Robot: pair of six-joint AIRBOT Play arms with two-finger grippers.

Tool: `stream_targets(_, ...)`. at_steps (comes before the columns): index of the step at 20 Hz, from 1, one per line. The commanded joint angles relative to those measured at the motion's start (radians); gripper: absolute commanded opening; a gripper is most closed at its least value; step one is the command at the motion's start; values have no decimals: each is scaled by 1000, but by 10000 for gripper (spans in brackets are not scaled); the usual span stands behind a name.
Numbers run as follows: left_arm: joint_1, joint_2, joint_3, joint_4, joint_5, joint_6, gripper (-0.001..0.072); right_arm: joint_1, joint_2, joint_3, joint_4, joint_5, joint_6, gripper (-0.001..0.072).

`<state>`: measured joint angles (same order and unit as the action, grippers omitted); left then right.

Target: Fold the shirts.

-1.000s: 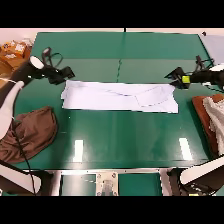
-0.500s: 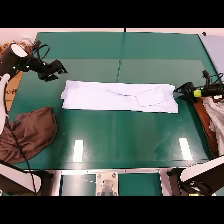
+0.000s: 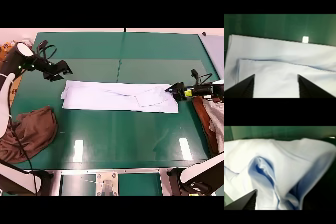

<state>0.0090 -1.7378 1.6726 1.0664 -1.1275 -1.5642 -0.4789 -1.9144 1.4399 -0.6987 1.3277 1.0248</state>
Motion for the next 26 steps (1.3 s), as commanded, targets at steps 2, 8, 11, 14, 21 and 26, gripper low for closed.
stream_targets(2, -80, -1, 1, 5, 33, 66, 24, 63, 0, 28, 8, 21, 50, 611)
stream_targets(8, -193, -4, 1, 2, 60, 74, 23, 89, 18, 104, -2, 60, 146, 18)
stream_targets(11, -310, -46, 1, -18, 127, 73, 23, 91, 102, 165, -26, 130, 207, 18)
stream_targets(14, -470, -154, 2, -140, 286, 110, 24, 111, 222, 243, -25, 250, 289, 18)
stream_targets(21, -688, -313, 6, -548, 530, 241, 24, 232, 380, 361, -23, 290, 413, 18)
stream_targets(26, -667, -325, 19, -576, 433, 264, 24, 277, 370, 358, -27, 264, 415, 18)
